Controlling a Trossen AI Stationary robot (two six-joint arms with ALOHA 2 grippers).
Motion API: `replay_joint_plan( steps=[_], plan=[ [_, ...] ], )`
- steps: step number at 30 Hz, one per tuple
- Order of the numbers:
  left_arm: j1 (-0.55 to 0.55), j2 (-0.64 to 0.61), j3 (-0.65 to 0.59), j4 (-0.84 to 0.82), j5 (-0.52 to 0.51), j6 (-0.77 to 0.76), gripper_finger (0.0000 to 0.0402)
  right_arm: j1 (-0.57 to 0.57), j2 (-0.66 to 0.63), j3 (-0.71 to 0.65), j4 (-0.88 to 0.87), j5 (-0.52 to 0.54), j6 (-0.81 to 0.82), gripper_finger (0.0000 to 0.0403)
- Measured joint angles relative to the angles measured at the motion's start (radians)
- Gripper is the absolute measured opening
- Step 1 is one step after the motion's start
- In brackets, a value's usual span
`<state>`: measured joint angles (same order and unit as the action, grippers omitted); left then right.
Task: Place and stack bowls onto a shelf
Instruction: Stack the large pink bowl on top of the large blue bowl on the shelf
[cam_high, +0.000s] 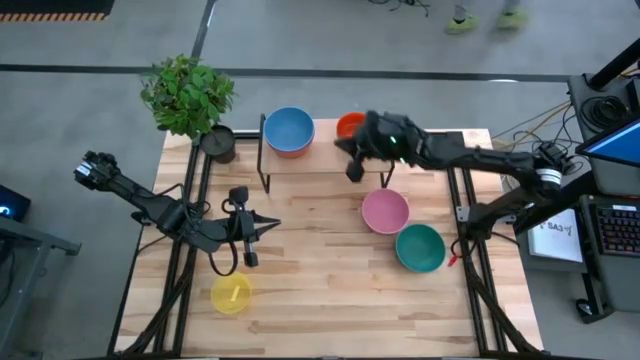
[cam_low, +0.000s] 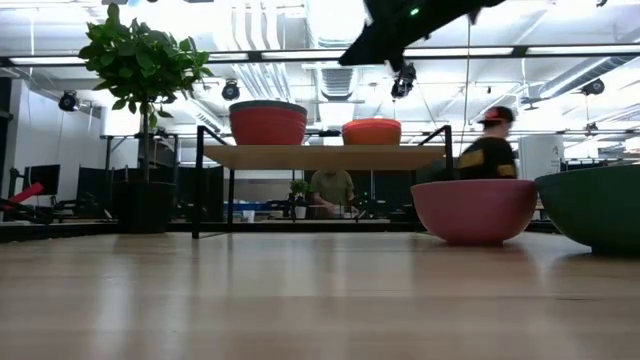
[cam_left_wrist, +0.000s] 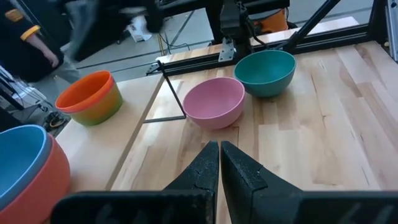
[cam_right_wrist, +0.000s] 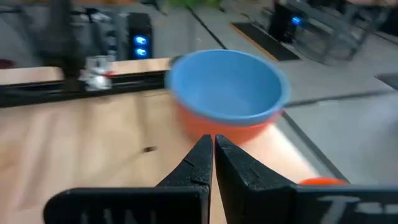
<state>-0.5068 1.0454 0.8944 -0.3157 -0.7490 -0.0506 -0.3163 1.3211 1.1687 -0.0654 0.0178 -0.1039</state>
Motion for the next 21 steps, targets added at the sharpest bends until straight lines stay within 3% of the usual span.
replay_joint_plan(
  steps=[6, 10, 16, 21],
  plan=[
    [0.0, 0.0, 0.0, 0.0, 0.009, -0.07, 0.0, 0.175, -0.144, -0.215, 0.139, -0.001, 0.033, 0.0009],
    [0.0, 0.0, 0.0, -0.001, 0.13, -0.199, 0.0, 0.289, -0.208, -0.321, 0.172, 0.0, 0.022, 0.0009],
    [0.0, 0.058, 0.005, -0.032, 0.352, -0.537, 0.0, 0.445, -0.256, -0.423, 0.185, 0.001, 0.018, 0.0009],
    [0.003, 0.188, 0.084, -0.253, 0.521, -0.955, 0.0, 0.549, -0.259, -0.473, 0.229, 0.008, 0.034, 0.0009]
  ],
)
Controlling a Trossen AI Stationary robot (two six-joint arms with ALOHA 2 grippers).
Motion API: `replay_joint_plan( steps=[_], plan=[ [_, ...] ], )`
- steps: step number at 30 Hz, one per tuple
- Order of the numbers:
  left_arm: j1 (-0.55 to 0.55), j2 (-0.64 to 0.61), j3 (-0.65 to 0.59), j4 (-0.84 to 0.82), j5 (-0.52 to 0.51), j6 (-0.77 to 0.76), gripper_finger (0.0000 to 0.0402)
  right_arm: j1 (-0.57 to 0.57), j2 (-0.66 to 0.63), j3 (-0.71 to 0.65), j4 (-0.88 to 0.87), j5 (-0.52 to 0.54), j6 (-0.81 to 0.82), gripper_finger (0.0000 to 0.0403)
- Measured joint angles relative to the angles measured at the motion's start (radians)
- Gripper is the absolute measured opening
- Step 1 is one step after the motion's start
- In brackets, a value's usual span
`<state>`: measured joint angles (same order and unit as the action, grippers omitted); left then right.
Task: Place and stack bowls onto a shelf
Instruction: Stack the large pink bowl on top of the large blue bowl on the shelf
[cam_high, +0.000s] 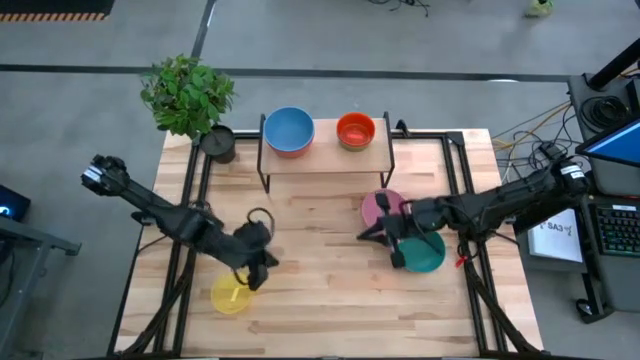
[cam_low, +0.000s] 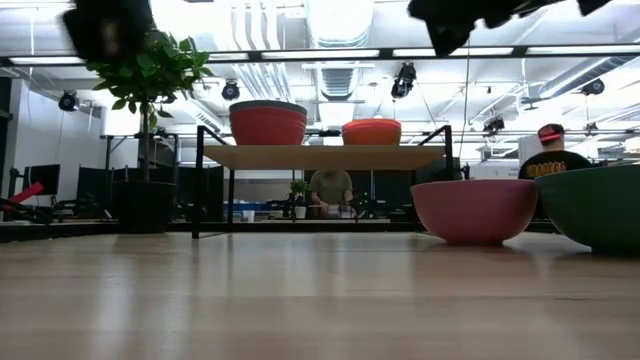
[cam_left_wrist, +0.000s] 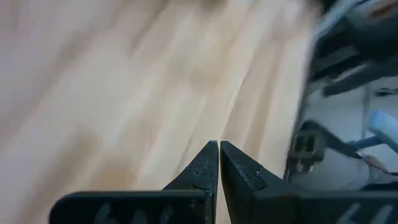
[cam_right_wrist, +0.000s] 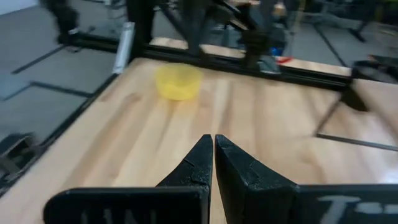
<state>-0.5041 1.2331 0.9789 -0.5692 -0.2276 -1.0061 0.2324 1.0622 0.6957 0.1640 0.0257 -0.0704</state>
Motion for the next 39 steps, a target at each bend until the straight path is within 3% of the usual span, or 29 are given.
replay_joint_plan(
  steps=[3, 6, 14, 18, 22, 27, 32, 35, 39],
  plan=[
    [-0.007, 0.109, 0.074, -0.158, 0.104, -0.19, 0.0, 0.049, 0.002, -0.02, 0.024, 0.0, 0.0, 0.0009],
    [-0.022, 0.219, 0.149, -0.267, 0.215, -0.28, 0.0, 0.084, 0.002, -0.046, 0.063, 0.0, -0.008, 0.0009],
    [-0.087, 0.49, 0.406, -0.601, 0.334, -0.322, 0.0, 0.115, -0.003, -0.079, 0.083, 0.007, 0.014, 0.0009],
    [-0.108, 0.593, 0.533, -0.79, 0.334, -0.323, 0.0, 0.115, -0.02, -0.079, 0.074, 0.159, 0.083, 0.0009],
    [-0.125, 0.648, 0.61, -0.865, 0.3, -0.287, 0.0, 0.114, -0.036, -0.079, 0.024, 0.301, 0.193, 0.0009],
    [-0.131, 0.651, 0.618, -0.871, 0.271, -0.224, 0.0, 0.114, -0.052, -0.073, -0.061, 0.316, 0.361, 0.0018],
    [-0.13, 0.648, 0.617, -0.905, 0.217, -0.175, 0.0, 0.114, -0.044, -0.032, -0.205, 0.345, 0.49, 0.0071],
    [-0.13, 0.648, 0.617, -0.919, 0.159, -0.12, 0.0, 0.114, -0.018, -0.007, -0.269, 0.361, 0.448, 0.0111],
    [-0.129, 0.647, 0.616, -0.981, 0.051, -0.079, 0.0, 0.124, 0.025, 0.004, -0.346, 0.348, 0.277, 0.0152]
  ],
)
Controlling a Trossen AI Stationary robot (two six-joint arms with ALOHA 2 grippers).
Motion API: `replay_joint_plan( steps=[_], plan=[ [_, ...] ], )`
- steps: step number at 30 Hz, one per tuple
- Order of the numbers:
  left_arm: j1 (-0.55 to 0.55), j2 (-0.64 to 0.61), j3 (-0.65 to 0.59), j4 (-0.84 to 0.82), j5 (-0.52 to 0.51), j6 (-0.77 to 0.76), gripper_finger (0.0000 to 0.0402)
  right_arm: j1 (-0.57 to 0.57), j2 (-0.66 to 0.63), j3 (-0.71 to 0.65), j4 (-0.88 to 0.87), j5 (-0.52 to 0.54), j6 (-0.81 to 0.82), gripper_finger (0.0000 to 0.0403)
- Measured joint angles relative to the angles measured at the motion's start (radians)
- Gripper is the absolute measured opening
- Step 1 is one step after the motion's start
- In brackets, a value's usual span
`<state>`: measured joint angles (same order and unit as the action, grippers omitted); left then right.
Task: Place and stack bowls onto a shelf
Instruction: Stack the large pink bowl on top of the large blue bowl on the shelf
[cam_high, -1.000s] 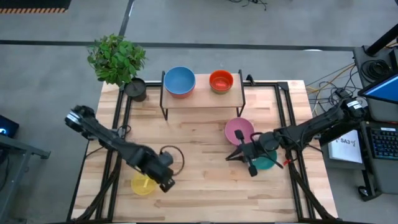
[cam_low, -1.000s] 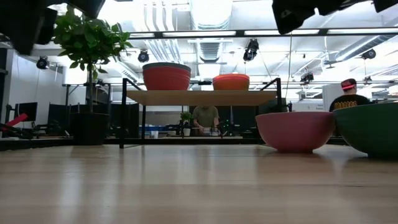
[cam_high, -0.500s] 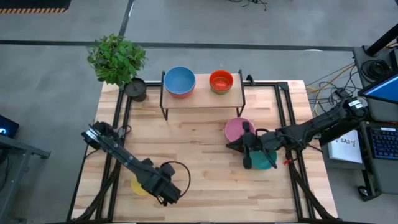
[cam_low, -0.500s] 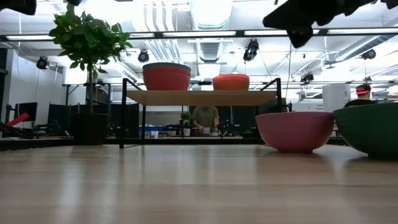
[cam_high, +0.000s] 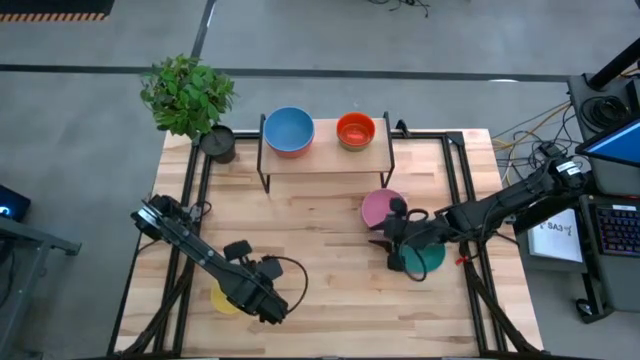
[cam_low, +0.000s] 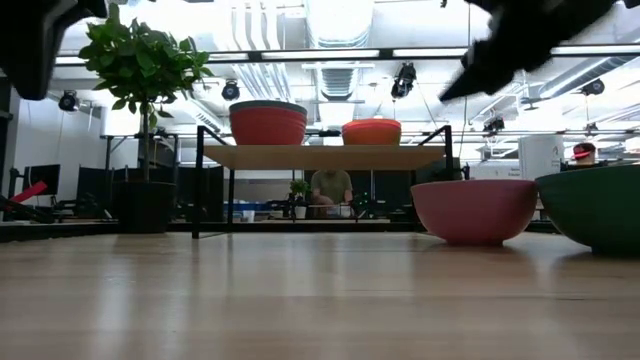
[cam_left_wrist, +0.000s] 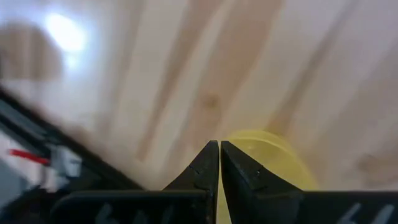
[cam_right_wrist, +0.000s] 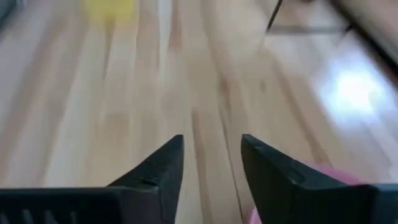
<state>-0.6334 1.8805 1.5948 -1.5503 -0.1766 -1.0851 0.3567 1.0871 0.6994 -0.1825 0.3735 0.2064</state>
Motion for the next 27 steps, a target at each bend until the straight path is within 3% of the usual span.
replay_joint_plan(
  steps=[8, 16, 27],
  plan=[
    [-0.002, -0.001, 0.001, -0.022, -0.077, 0.087, 0.0, 0.007, 0.065, -0.001, -0.088, -0.006, 0.025, 0.0169],
    [0.004, -0.008, -0.013, -0.02, -0.254, 0.233, 0.0, 0.007, 0.071, -0.001, -0.098, 0.066, 0.064, 0.0152],
    [0.025, -0.12, -0.195, 0.08, -0.264, 0.206, 0.0, -0.023, 0.077, 0.008, -0.142, 0.107, 0.091, 0.015]
  ],
)
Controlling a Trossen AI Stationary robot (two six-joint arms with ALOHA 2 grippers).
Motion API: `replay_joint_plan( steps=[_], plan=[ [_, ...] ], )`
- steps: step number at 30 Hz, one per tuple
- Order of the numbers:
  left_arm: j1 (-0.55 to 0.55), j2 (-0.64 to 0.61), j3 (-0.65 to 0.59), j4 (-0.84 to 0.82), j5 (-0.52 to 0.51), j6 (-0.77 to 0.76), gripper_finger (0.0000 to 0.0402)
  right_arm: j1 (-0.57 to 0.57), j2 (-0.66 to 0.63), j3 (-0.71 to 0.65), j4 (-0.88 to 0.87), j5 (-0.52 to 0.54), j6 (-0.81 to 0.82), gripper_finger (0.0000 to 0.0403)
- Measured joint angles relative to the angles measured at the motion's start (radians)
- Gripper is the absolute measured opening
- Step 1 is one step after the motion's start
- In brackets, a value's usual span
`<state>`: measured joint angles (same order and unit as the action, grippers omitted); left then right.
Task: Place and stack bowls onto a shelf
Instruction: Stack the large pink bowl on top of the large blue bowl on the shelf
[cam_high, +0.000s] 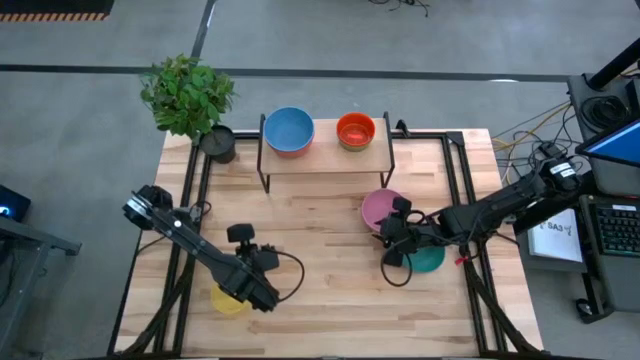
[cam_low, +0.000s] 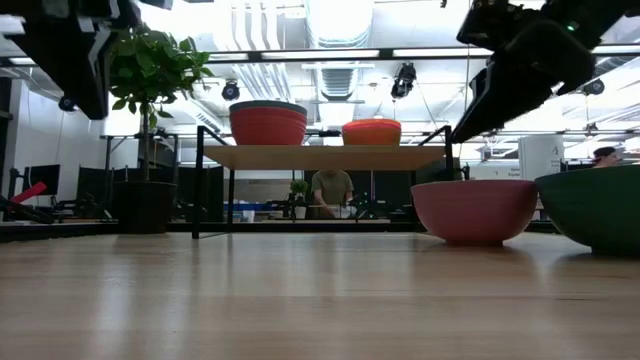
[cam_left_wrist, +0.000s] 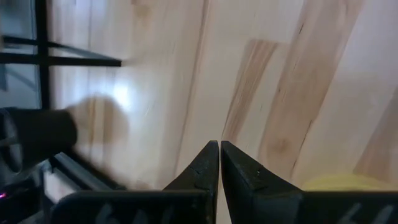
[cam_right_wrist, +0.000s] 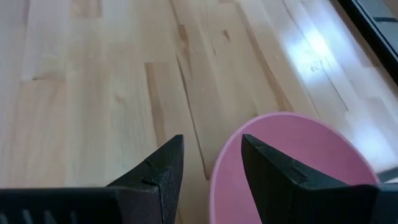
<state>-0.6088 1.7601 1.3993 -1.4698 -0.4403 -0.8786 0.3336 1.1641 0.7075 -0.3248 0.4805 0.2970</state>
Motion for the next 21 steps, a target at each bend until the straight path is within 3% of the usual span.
replay_joint_plan(
  steps=[5, 13, 18, 21],
  plan=[
    [0.0, -0.083, -0.142, 0.218, -0.109, 0.107, 0.0, -0.023, 0.05, 0.096, -0.079, -0.006, 0.007, 0.015],
    [0.082, -0.347, -0.373, 0.805, -0.476, 0.531, 0.0, -0.052, 0.16, 0.327, -0.428, -0.011, 0.129, 0.015],
    [0.104, -0.541, -0.55, 1.274, -0.486, 0.834, 0.0, -0.05, 0.232, 0.431, -0.564, -0.093, 0.184, 0.015],
    [0.103, -0.643, -0.665, 1.472, -0.412, 0.97, 0.0, -0.05, 0.277, 0.456, -0.576, -0.123, 0.193, 0.015]
  ],
)
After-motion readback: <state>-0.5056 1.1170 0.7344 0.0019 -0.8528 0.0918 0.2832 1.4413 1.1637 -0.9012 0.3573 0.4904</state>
